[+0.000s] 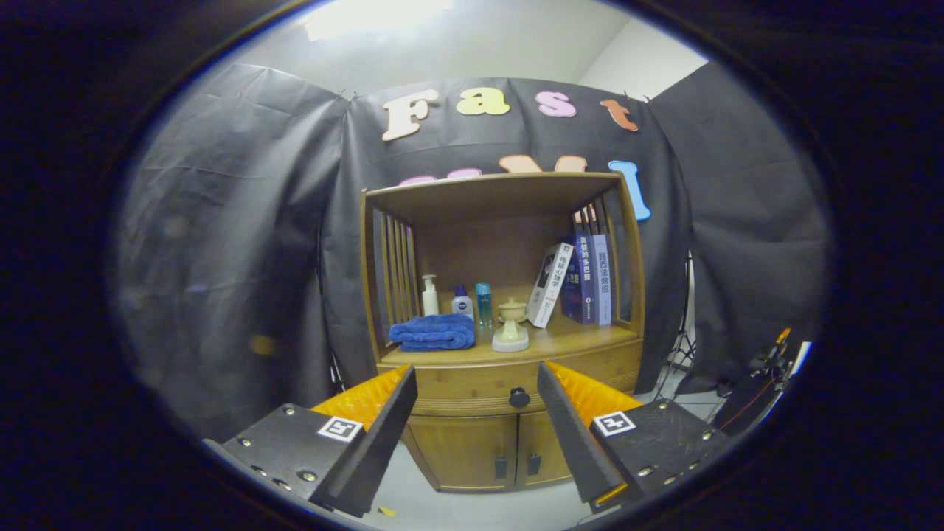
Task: Pull open the drawer, take out the items inside it, and place them on the countertop above the cabinet.
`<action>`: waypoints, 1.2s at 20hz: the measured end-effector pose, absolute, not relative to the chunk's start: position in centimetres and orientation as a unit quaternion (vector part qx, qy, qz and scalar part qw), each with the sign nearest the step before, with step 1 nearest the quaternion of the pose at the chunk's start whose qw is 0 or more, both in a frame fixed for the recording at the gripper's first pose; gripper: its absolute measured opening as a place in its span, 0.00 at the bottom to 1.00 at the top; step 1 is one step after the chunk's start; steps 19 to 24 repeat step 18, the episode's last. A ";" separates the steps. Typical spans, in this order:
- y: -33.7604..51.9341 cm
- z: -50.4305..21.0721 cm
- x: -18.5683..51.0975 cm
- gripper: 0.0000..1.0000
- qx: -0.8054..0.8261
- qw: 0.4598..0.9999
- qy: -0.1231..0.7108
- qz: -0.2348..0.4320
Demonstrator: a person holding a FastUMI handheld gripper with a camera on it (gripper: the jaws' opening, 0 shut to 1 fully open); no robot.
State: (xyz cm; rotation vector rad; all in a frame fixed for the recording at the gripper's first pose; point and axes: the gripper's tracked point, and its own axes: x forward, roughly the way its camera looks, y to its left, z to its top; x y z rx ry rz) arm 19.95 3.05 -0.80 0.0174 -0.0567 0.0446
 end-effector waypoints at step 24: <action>4.7 0.2 19.0 0.98 0.008 0.997 -0.063 0.053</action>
